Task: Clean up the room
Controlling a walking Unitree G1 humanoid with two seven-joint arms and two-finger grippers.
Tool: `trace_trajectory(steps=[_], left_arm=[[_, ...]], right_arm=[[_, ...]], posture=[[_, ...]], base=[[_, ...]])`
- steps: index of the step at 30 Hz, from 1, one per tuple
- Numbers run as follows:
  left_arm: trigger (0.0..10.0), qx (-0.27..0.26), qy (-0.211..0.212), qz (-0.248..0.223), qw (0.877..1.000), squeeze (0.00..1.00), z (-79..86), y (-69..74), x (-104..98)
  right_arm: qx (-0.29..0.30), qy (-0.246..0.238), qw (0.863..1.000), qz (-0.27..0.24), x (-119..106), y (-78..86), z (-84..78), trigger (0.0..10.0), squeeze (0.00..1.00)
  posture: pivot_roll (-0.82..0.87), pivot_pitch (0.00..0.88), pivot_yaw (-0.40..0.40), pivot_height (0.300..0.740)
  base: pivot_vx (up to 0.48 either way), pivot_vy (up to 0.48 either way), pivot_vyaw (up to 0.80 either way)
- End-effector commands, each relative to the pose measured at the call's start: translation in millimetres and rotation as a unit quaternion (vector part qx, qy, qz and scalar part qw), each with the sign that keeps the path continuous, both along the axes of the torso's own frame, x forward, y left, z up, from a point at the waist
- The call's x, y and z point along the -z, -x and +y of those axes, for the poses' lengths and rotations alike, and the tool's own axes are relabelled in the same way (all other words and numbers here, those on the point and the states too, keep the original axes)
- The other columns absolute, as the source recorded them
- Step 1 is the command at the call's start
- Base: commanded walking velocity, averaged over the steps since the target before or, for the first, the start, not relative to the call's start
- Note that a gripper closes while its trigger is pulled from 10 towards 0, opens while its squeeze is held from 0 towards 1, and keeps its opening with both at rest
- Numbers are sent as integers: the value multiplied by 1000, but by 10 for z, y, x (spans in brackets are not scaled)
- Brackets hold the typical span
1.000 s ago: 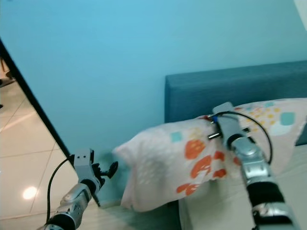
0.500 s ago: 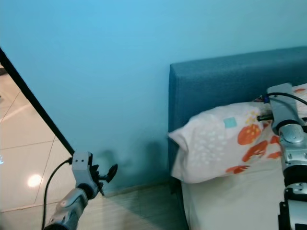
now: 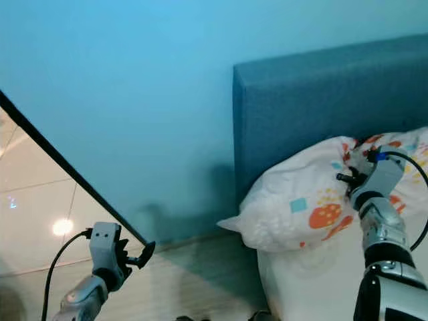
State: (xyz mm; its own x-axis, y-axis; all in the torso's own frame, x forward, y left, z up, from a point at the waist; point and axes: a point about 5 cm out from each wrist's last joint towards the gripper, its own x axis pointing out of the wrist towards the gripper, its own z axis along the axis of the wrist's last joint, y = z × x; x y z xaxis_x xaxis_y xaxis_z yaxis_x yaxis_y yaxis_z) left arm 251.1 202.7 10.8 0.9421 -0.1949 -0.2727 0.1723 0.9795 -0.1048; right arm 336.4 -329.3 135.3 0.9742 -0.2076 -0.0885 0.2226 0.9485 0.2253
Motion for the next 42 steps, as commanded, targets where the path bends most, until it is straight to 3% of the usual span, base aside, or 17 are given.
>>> trace_trajectory(steps=[1, 9, 10, 11, 12, 18, 23, 24, 26, 28, 30, 31, 35, 36, 37, 39, 42], left_arm=[[10000, 3, -14, 20, 1000, 0, 89, 90, 35], [10000, 10, -19, 27, 999, 0, 96, 178, 24], [10000, 10, -19, 29, 999, 0, 92, 185, 18], [10000, 10, -18, 31, 999, 0, 85, 193, 5], [10000, 11, -18, 33, 999, 0, 77, 198, -3], [10000, 10, -19, 38, 999, 0, 81, 218, -21], [10000, 8, -20, 39, 999, 0, 90, 222, -25], [10000, 6, -20, 40, 999, 0, 97, 227, -27], [10000, 6, -20, 40, 999, 0, 97, 227, -27], [10000, 3, -20, 43, 999, 0, 98, 253, -38], [10000, 3, -20, 43, 999, 0, 98, 253, -38], [10000, 2, -20, 44, 999, 0, 95, 259, -43], [10000, 1, -20, 45, 999, 0, 94, 264, -46], [10000, 0, -19, 46, 999, 0, 87, 264, -47], [10000, 0, -19, 46, 999, 0, 87, 264, -47], [10000, 1, -16, 50, 999, 0, 70, 265, -44], [10000, 3, -15, 51, 999, 0, 61, 265, -42]], right_arm=[[-23, -22, 999, -6, 71, -21, 100, 10000, 0], [-18, -32, 999, 21, 259, 95, 58, 10000, 0], [-14, -29, 999, 32, 310, 138, 30, 10000, 39], [-13, -33, 999, 36, 345, 176, 3, 10000, 384], [-25, -40, 998, 34, 359, 194, 0, 10000, 424], [-194, -97, 974, -61, 78, 2, 277, 10000, 278], [-229, -109, 964, -86, -26, -53, 346, 10000, 239], [-273, -120, 947, -121, -202, -135, 444, 10000, 0], [-273, -120, 947, -121, -202, -135, 444, 10000, 0], [-414, -122, 882, -190, -565, -223, 770, 10000, 0], [-414, -122, 882, -190, -565, -223, 770, 10000, 0], [-452, -116, 860, -207, -669, -225, 861, 10000, 0], [-458, -114, 856, -209, -671, -213, 863, 10000, 0], [-418, -114, 882, -187, -515, -185, 755, 10000, 0], [-418, -114, 882, -187, -515, -185, 755, 10000, 0], [-316, -113, 933, -129, -167, -88, 516, 10000, 0], [-273, -115, 949, -106, -20, -19, 420, 10000, 0]], posture=[[61, 298, 116, 740], [80, 316, 125, 740], [80, 319, 126, 740], [81, 319, 129, 740], [81, 319, 129, 740], [93, 318, 126, 740], [94, 317, 126, 740], [95, 318, 126, 740], [95, 318, 126, 740], [105, 318, 128, 740], [105, 318, 128, 740], [104, 317, 128, 740], [104, 317, 128, 740], [100, 316, 130, 740], [100, 316, 130, 740], [93, 317, 133, 740], [89, 320, 137, 740]], base=[[0, 0, 0], [0, 0, 0], [0, 0, 0], [0, 0, 0], [0, 0, 0], [0, 0, 0], [0, 0, 0], [0, 0, 0], [0, 0, 0], [0, 0, 0], [0, 0, 0], [0, 0, 0], [0, 0, 0], [0, 0, 0], [0, 0, 0], [0, 0, 0], [0, 0, 0]])
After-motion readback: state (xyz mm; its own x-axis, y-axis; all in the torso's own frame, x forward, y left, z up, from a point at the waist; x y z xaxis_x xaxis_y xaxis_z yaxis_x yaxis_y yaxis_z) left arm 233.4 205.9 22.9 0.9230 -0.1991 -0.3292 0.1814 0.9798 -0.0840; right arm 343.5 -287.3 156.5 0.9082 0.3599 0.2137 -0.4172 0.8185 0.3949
